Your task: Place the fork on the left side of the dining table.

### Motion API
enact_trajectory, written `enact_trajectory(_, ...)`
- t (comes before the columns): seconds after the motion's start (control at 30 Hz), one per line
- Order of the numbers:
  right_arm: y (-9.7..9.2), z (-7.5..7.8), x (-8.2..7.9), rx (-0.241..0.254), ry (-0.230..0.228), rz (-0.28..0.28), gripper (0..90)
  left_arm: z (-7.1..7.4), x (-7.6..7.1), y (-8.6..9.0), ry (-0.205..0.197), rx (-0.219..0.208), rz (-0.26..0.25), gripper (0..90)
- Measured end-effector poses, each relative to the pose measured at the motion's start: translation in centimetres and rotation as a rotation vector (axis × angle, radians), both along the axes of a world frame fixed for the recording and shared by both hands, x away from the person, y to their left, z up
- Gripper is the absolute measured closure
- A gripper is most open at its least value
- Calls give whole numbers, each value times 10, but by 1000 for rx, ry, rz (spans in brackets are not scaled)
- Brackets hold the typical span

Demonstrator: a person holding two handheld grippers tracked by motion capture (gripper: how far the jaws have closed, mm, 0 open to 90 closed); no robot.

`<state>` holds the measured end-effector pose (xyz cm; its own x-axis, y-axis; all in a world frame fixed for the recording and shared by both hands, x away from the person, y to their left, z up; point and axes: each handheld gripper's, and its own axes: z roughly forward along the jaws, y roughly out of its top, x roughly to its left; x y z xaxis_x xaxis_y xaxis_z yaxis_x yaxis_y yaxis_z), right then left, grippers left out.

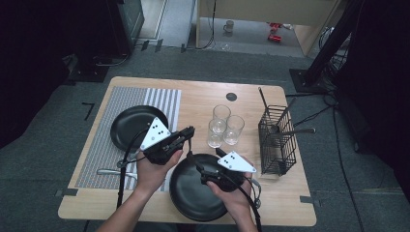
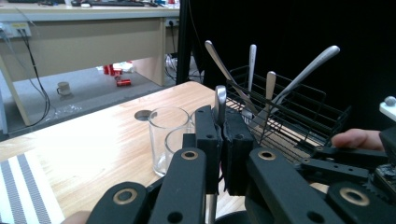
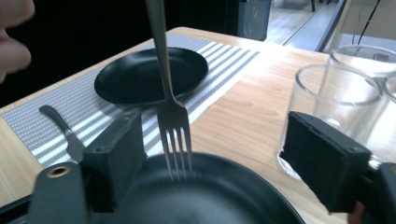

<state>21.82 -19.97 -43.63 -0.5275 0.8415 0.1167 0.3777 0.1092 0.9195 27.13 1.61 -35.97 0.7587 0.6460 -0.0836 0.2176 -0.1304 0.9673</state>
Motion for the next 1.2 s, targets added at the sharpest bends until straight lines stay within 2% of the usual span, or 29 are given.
enact_trajectory(0.17,-13,-5,-3,-5,22,-3,158,2,5,3,-5,-5,22,887)
enact_trajectory(0.6,-52,-22,-14,-4,70,-64,148,2,23,12,-22,4,67,886)
enact_trajectory(0.77,-65,-27,-19,-6,78,-84,149,1,31,16,4,-12,79,886)
enact_trajectory(0.97,-80,-36,-24,-12,99,-113,149,-1,39,16,7,9,88,885)
enact_trajectory(1.2,-97,-48,-30,-23,125,-141,150,0,51,20,17,-10,117,885)
